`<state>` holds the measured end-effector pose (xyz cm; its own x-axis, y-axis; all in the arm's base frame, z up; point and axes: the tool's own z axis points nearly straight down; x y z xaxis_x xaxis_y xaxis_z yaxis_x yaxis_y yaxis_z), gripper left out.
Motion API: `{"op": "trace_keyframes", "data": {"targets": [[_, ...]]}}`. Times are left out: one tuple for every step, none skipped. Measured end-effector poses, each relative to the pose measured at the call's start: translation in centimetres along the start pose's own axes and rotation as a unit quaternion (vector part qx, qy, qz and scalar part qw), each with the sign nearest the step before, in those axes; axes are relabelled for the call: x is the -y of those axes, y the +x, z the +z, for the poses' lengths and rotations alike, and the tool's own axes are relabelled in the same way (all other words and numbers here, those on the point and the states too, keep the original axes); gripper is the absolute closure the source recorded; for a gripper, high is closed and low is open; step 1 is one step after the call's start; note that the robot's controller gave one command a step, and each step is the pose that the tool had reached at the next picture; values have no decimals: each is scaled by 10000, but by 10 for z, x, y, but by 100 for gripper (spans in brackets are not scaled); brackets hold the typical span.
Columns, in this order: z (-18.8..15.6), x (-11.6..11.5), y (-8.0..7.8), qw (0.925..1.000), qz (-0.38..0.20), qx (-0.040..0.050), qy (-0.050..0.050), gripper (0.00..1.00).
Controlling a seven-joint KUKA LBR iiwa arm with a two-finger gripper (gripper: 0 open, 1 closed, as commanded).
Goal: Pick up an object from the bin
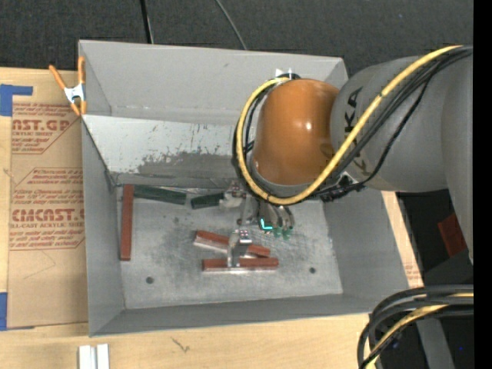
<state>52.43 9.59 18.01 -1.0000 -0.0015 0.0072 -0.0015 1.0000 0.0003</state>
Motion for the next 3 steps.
{"op": "trace_keyframes", "data": {"targets": [[-4,0,-2,10000,5,39,-4,0],[98,24,-5,9999,-37,137,-19,100],[98,24,-3,9999,-42,98,-13,100]]}}
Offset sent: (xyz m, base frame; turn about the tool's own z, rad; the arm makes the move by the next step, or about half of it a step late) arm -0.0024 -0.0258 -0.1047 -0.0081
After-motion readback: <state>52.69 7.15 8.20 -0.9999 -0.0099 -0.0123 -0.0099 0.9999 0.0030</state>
